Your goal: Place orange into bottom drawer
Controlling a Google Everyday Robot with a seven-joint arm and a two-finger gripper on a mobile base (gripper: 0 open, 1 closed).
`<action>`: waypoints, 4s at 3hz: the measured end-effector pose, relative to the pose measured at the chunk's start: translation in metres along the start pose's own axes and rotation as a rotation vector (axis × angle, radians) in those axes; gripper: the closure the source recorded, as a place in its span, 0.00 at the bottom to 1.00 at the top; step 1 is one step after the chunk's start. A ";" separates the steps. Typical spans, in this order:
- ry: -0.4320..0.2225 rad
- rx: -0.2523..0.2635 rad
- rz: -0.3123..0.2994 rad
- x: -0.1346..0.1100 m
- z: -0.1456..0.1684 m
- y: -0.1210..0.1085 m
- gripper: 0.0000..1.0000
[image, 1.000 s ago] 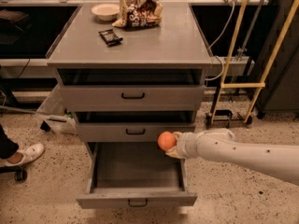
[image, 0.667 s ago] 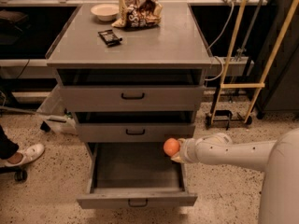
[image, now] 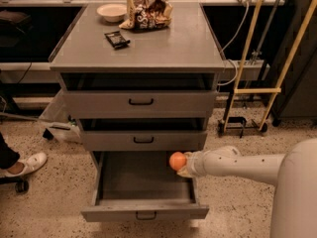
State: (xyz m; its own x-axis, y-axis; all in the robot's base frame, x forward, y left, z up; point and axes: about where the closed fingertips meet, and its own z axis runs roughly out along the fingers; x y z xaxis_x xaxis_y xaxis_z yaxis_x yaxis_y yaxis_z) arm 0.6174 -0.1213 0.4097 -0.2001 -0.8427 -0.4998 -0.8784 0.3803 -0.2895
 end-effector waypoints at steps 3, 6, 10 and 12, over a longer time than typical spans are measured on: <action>-0.052 -0.235 0.122 0.085 0.154 0.037 1.00; -0.051 -0.280 0.144 0.109 0.192 0.042 1.00; -0.051 -0.282 0.144 0.108 0.193 0.043 0.11; -0.051 -0.282 0.144 0.108 0.193 0.043 0.00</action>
Offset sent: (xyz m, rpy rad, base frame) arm 0.0250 0.0000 -0.2152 0.1772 0.2826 0.0537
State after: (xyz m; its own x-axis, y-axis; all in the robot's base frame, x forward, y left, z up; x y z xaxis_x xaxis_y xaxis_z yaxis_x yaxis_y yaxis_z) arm 0.6411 -0.1226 0.1857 -0.3152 -0.7653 -0.5613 -0.9298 0.3674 0.0212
